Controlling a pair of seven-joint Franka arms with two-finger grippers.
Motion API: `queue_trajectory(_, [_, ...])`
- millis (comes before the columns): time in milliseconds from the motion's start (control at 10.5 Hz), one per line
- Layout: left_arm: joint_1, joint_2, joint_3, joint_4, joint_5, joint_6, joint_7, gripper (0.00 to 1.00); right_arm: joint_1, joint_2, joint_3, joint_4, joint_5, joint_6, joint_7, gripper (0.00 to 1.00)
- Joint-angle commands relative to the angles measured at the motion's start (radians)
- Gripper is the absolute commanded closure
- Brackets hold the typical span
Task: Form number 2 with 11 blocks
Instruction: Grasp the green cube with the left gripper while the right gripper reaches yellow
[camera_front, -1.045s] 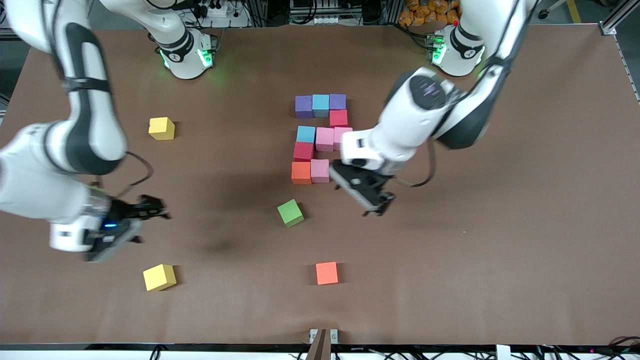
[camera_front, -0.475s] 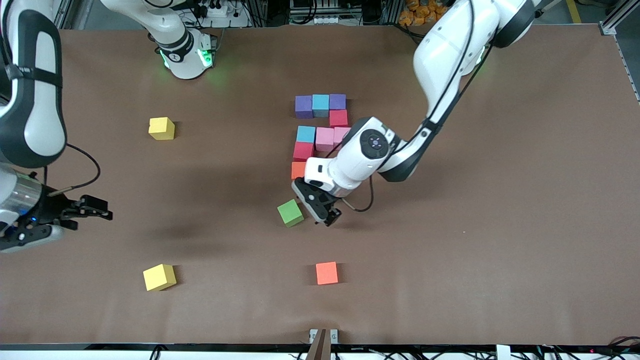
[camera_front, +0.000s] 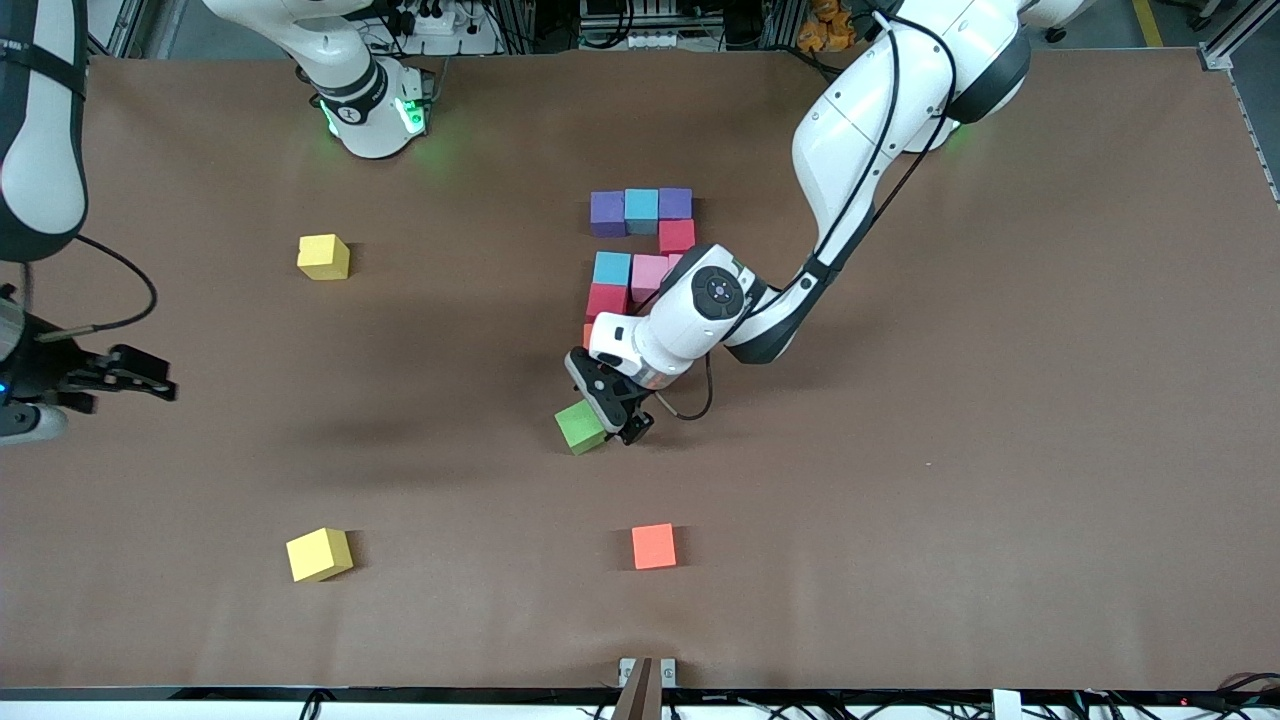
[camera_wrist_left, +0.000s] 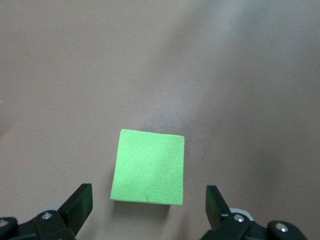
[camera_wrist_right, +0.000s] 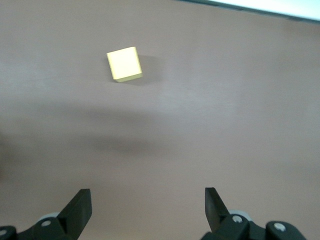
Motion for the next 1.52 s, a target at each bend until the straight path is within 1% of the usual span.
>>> queue_trajectory(0, [-0.013, 0.027, -0.002, 0.033, -0.025, 0.030, 0.056, 0.00, -0.064, -0.019, 0.068, 0.015, -0.030, -0.054, 0.064, 0.00])
queue_trajectory(95, [-0.014, 0.035, 0.001, 0.033, -0.022, 0.053, 0.071, 0.00, -0.065, -0.030, 0.085, 0.032, -0.027, -0.121, 0.145, 0.00])
queue_trajectory(190, [-0.014, 0.046, 0.003, 0.034, -0.022, 0.069, 0.092, 0.00, -0.071, -0.056, 0.114, 0.032, -0.029, -0.144, 0.226, 0.00])
queue_trajectory(285, [-0.016, 0.052, 0.003, 0.036, -0.022, 0.086, 0.108, 0.00, -0.087, -0.074, 0.148, 0.034, -0.035, -0.148, 0.239, 0.00])
queue_trajectory(380, [-0.028, 0.052, 0.007, 0.038, -0.020, 0.096, 0.126, 0.00, -0.089, -0.088, 0.159, 0.032, -0.036, -0.154, 0.239, 0.00])
queue_trajectory(855, [-0.034, 0.061, 0.012, 0.054, -0.019, 0.098, 0.137, 0.00, -0.086, -0.091, 0.161, 0.035, -0.026, -0.160, 0.236, 0.00])
queue_trajectory(1045, [-0.034, 0.072, 0.012, 0.082, -0.020, 0.098, 0.152, 0.00, -0.083, -0.091, 0.161, 0.037, -0.030, -0.157, 0.232, 0.00])
queue_trajectory(1424, [-0.044, 0.080, 0.018, 0.084, -0.020, 0.098, 0.153, 0.00, -0.083, -0.091, 0.156, 0.034, -0.027, -0.159, 0.241, 0.00])
